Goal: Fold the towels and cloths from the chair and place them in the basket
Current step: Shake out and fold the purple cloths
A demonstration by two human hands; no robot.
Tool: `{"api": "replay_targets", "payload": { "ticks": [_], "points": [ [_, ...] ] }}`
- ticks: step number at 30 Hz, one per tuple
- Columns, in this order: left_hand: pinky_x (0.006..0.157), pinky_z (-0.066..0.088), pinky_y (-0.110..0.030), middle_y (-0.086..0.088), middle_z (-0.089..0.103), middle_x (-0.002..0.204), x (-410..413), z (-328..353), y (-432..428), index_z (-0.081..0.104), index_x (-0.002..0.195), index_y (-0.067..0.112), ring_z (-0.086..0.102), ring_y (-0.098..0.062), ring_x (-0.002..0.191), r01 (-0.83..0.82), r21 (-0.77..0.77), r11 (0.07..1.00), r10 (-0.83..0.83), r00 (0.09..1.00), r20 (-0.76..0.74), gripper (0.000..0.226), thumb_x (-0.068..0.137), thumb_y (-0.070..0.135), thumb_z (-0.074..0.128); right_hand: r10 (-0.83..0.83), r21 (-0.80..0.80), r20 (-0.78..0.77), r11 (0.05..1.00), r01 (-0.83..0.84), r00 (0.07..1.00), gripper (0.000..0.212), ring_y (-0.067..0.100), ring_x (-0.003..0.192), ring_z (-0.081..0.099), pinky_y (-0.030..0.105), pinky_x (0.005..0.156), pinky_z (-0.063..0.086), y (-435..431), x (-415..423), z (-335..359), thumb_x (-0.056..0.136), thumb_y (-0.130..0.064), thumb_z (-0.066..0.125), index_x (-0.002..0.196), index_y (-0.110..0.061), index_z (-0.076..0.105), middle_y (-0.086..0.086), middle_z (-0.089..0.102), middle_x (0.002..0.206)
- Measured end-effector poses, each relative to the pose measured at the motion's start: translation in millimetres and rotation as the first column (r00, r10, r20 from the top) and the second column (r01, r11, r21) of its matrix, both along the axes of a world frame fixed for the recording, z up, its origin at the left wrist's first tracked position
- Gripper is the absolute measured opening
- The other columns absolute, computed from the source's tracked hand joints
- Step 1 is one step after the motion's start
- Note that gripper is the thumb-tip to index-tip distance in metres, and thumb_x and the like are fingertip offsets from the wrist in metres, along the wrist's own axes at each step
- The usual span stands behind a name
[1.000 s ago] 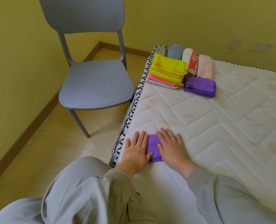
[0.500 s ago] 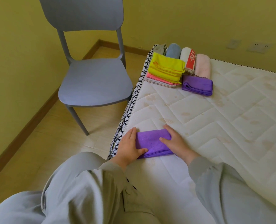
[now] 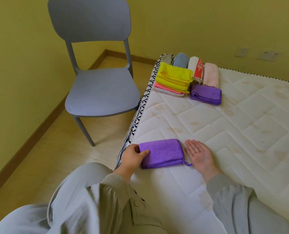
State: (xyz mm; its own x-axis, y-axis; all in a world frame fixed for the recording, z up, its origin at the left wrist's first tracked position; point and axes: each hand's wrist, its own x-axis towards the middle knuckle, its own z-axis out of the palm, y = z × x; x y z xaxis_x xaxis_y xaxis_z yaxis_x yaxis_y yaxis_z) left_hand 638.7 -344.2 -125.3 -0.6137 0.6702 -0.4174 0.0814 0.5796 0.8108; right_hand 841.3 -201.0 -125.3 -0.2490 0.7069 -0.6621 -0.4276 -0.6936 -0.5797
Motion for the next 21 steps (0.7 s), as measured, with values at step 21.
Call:
{"api": "replay_targets", "payload": {
  "ticks": [21],
  "points": [
    [0.061,0.047,-0.027,-0.007,0.063,0.079,20,24,8,0.059,0.093,0.013,0.058,-0.020,0.071,-0.247,0.144,0.958,0.050,0.639,0.768,0.023,0.089,-0.001,0.042,0.547,0.072,0.216,0.817,-0.572,0.809,0.027,0.021,0.082,0.070,0.031,0.075,0.059,-12,-29,13,0.091,-0.014,0.059,0.112,0.002,0.062,0.016,0.070,0.099]
  ]
}}
